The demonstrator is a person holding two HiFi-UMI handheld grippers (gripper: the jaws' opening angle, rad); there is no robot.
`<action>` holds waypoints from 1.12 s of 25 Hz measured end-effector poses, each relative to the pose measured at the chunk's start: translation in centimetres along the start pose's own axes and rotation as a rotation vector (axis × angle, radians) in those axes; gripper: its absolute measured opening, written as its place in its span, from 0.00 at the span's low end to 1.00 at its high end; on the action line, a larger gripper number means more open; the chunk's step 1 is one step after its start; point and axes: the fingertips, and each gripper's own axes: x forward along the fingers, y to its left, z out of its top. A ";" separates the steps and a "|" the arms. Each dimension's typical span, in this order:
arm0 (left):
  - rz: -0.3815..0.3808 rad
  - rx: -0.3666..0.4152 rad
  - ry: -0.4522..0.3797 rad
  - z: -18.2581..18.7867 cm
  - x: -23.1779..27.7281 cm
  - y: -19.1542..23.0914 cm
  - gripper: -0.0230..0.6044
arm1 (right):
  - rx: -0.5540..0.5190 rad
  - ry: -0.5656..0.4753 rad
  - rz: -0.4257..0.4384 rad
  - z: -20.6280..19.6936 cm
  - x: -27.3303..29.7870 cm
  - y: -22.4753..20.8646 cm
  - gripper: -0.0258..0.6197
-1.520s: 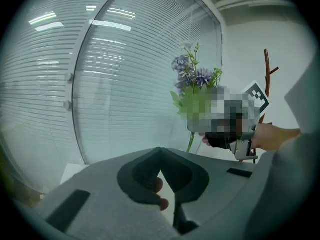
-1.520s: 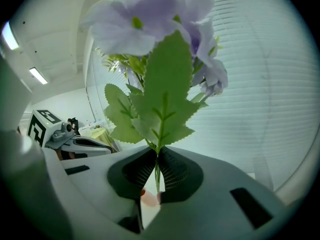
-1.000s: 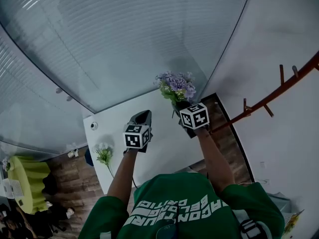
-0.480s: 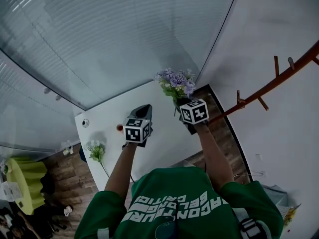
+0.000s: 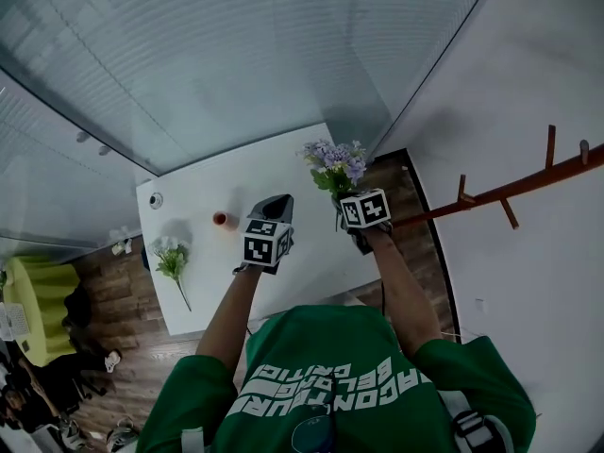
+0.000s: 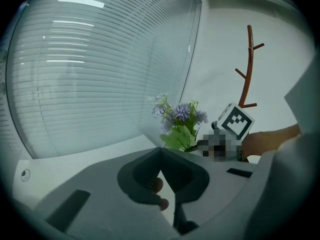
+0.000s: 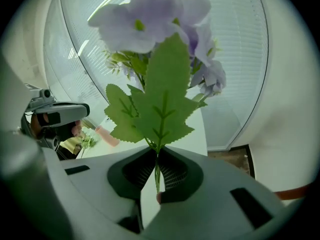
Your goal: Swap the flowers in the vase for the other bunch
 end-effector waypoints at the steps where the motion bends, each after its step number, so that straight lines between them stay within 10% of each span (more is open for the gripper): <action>1: 0.005 -0.009 0.007 -0.5 0.2 -0.1 0.04 | 0.002 0.026 0.008 -0.8 0.6 -0.3 0.09; 28: 0.140 -0.161 0.074 -6.2 2.0 0.7 0.03 | 0.118 0.382 0.138 -10.6 12.0 -4.2 0.09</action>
